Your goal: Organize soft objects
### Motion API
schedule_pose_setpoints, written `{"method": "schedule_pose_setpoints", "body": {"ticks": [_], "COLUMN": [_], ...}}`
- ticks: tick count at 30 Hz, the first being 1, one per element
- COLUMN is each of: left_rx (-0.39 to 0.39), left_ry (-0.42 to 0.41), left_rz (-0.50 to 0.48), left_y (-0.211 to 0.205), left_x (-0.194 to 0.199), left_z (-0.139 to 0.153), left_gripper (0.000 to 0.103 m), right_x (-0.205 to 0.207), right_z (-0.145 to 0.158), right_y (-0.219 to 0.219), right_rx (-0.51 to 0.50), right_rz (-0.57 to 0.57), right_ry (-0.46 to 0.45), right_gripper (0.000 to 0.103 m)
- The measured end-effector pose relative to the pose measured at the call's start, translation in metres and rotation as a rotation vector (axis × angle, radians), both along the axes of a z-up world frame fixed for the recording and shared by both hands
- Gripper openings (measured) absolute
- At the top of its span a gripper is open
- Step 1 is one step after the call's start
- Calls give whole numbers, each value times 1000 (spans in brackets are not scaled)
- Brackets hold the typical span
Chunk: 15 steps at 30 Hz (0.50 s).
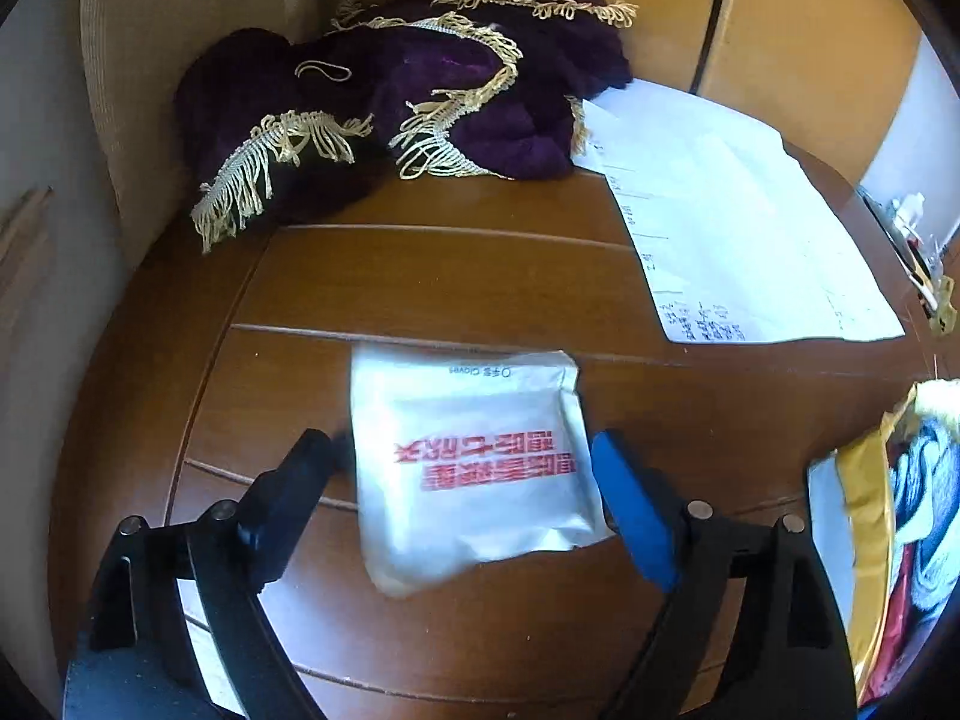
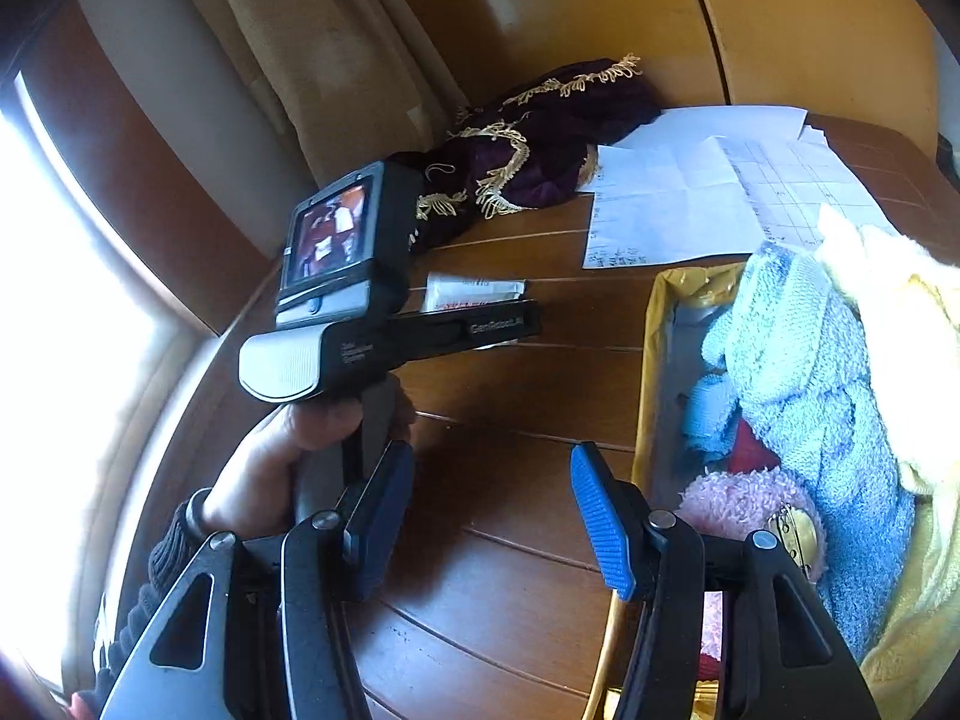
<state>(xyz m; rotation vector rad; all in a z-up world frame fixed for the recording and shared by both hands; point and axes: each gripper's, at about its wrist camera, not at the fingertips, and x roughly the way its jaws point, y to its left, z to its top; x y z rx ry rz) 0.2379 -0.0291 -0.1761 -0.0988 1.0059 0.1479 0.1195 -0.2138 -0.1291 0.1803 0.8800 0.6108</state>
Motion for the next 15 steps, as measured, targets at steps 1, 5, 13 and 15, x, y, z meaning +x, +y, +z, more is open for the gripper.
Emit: {"method": "schedule_pose_setpoints", "body": {"ticks": [1, 5, 13, 15], "left_rx": [5, 2, -94, -113], "left_ry": [-9, -32, -70, -80], "left_rz": [-1, 4, -12, 0], "left_y": [2, 5, -2, -4], "left_x": [-4, -23, -120, -149], "left_z": [0, 2, 3, 4], "left_gripper": [86, 69, 58, 50], "right_x": [-1, -4, -18, -24], "right_z": [0, -1, -4, -6], "right_y": [-1, -6, -8, -2], "right_rx": [1, 11, 43, 29], "right_rz": [-3, -7, 9, 25], "right_ry": [-1, 10, 37, 38], "right_gripper": [57, 57, 57, 57]}}
